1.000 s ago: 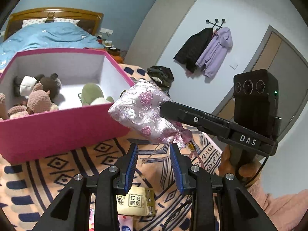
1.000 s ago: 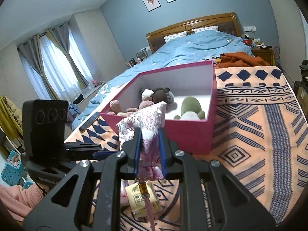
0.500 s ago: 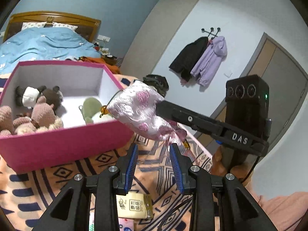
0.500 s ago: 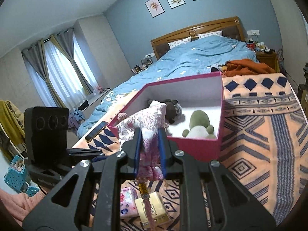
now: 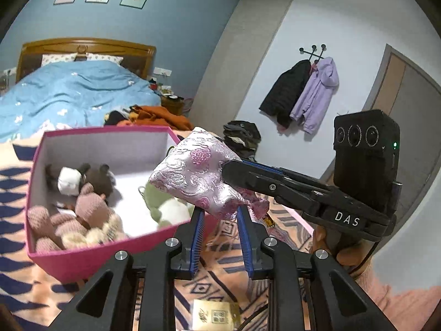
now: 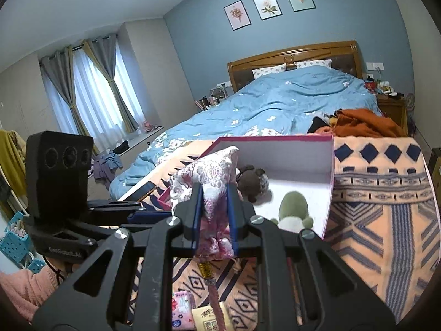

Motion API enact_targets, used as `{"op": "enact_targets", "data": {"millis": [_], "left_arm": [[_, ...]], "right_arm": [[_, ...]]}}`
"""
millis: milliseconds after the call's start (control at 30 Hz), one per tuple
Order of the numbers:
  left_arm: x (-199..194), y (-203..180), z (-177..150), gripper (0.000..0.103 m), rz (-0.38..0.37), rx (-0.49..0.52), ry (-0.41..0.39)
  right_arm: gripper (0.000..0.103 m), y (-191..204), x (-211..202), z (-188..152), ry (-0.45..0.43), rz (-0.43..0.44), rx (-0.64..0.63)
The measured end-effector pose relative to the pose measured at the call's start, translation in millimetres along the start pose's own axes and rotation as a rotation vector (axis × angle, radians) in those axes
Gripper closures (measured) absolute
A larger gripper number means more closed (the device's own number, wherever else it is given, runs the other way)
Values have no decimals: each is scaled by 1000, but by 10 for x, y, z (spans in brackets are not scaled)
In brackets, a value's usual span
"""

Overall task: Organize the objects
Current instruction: 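Lift the pink pouch with the right gripper and carry it over the box, then lower the pouch into the box and open the right gripper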

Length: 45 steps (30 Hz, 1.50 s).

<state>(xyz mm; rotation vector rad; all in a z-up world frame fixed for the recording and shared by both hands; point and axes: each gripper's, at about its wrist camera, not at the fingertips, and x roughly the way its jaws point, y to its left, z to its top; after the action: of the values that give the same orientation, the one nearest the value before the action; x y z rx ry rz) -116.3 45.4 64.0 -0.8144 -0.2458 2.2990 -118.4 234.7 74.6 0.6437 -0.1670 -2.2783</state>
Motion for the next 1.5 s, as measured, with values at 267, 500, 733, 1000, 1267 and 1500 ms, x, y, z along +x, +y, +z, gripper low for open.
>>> {"op": "enact_targets", "data": {"millis": [267, 500, 733, 1000, 1267, 1500], "left_arm": [[51, 74, 263, 79, 65, 22, -8], [136, 217, 437, 79, 104, 9, -14], [297, 432, 482, 79, 126, -36, 3], [507, 591, 437, 79, 147, -63, 36], [741, 680, 333, 79, 175, -77, 94], [755, 664, 232, 79, 213, -69, 99]], "right_arm": [[84, -50, 189, 263, 1, -8, -50], [84, -123, 397, 464, 12, -8, -90], [83, -224, 681, 509, 51, -8, -128], [83, -353, 891, 418, 91, -25, -142], [79, -509, 1043, 243, 159, -58, -113], [77, -683, 1102, 101, 215, -109, -67]]}}
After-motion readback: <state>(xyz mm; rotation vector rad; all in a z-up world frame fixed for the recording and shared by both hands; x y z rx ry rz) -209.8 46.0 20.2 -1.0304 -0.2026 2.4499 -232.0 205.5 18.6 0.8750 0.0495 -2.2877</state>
